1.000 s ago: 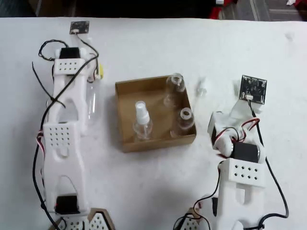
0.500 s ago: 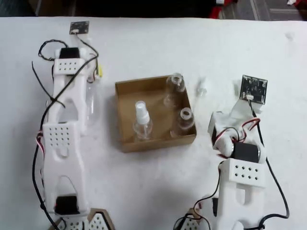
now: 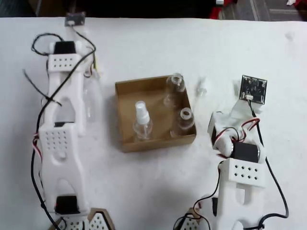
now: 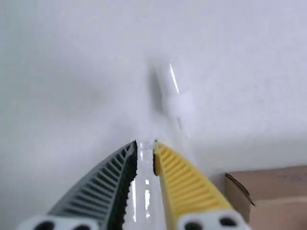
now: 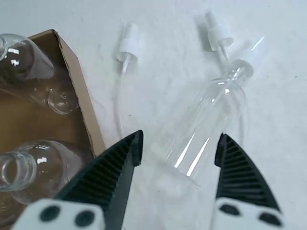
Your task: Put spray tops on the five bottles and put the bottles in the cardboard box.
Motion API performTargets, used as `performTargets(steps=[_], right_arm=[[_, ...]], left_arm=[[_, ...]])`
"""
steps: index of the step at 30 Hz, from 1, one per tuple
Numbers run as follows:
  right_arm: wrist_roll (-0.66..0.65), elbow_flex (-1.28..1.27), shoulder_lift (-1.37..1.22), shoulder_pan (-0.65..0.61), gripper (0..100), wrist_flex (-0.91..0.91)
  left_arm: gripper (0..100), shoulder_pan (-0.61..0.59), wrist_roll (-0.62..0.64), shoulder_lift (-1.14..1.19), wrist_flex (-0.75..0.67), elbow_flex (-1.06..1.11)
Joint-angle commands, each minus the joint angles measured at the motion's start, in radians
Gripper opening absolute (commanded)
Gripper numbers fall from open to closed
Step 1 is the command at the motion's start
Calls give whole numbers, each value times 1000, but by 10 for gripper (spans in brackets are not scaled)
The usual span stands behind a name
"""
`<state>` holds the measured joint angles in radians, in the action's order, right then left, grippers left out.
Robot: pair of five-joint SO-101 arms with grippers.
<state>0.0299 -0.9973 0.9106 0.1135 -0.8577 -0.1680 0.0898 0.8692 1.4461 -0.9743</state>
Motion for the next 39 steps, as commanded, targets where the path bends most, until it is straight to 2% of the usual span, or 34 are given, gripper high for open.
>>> performTargets(steps=[1,4,7,14,21,29,35,39], right_arm=[[0,5,10,-12,209,19],[-2,-8,15,-12,209,21],[-2,-11,18,-12,209,21],[-2,-11,12,-12,209,21],[-2,-29,19,-28,209,35],[-2,-32,10,-28,209,58],[-2,-32,10,-28,209,62],[-2,-32,10,-28,209,64]], left_arm=[[64,1,-9,-188,38,-8],[142,-5,-35,-196,58,-15],[232,-18,-35,-163,21,-8],[225,-108,-41,16,-44,-18],[225,-96,-41,128,-83,-18],[221,-65,-40,150,-94,-17],[91,-61,-37,143,-92,-18],[73,-59,-35,137,-92,-18]])
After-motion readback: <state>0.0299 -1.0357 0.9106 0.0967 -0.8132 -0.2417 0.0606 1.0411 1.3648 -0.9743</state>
